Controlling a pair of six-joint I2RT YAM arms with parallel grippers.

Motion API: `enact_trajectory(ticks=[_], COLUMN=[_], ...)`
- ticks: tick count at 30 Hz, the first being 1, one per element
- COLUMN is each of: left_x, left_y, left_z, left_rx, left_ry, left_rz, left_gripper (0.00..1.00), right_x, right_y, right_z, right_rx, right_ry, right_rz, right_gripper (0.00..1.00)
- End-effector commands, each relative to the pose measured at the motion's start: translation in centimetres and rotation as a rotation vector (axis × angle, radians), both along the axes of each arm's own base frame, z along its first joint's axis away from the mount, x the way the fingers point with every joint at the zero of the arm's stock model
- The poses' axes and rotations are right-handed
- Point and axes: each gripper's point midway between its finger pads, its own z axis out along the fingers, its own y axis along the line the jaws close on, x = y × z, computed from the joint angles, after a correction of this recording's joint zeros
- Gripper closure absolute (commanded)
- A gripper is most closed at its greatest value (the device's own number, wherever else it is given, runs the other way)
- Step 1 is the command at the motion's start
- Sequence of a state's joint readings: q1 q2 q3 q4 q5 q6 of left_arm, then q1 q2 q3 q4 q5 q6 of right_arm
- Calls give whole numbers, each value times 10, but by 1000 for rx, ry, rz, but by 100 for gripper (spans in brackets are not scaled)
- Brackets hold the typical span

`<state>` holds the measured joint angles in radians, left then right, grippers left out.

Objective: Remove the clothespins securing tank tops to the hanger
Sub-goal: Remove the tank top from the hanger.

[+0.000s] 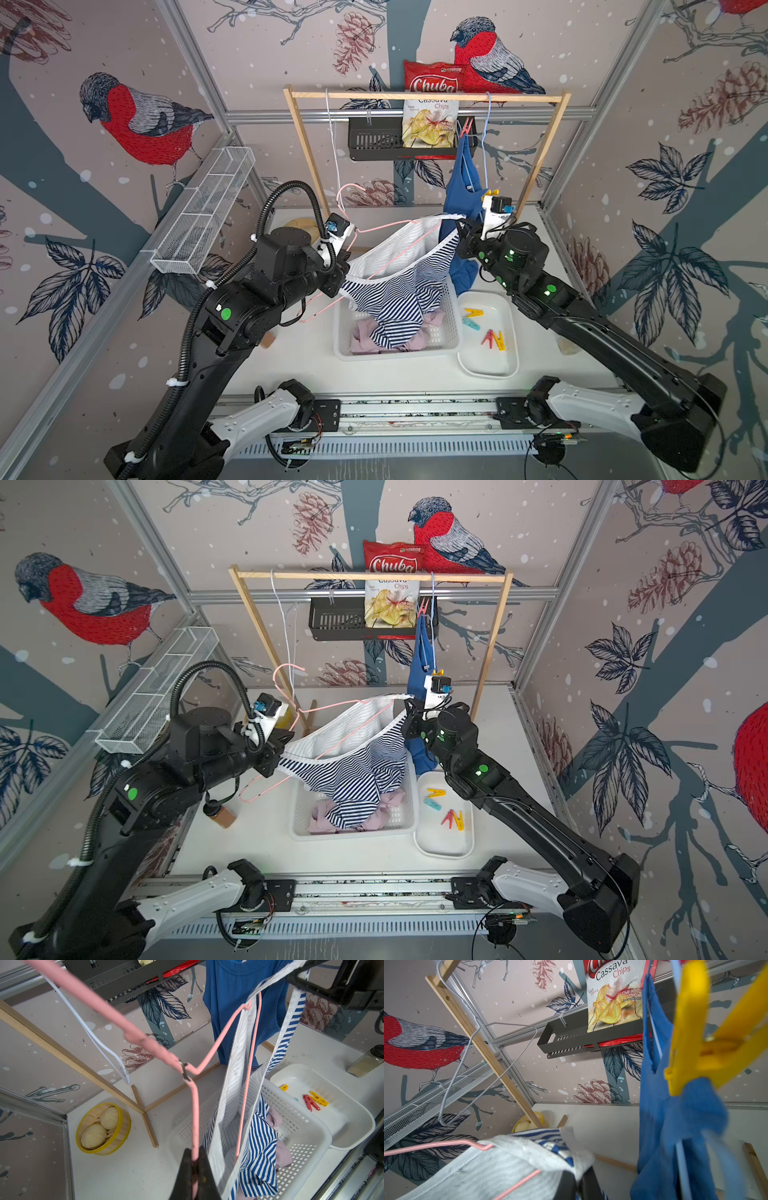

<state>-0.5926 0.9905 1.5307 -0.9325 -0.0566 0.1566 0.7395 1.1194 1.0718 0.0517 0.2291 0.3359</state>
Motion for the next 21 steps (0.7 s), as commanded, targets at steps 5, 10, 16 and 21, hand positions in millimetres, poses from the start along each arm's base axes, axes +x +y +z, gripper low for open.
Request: enact_trajectory(ticks=[5, 10, 16, 21], left_x=[-1, -11, -7, -15], left_y=[4, -12, -8, -9], left_z=[31, 37, 11, -6], left_rx=[-9, -18, 67, 91], left_ry=[-106, -117, -46, -24], left_rz=[-7, -126, -115, -153], left_gripper=[100, 100, 100, 100], right_x=[-3, -15, -25, -23], right_y=[5, 21, 18, 4], right_z=[-46, -61, -27, 13], right_rx=[-44, -44, -11, 17], right_ry=[95, 113, 25, -59], right_rz=[-35, -18, -10, -45], right_gripper=[100, 100, 100, 100])
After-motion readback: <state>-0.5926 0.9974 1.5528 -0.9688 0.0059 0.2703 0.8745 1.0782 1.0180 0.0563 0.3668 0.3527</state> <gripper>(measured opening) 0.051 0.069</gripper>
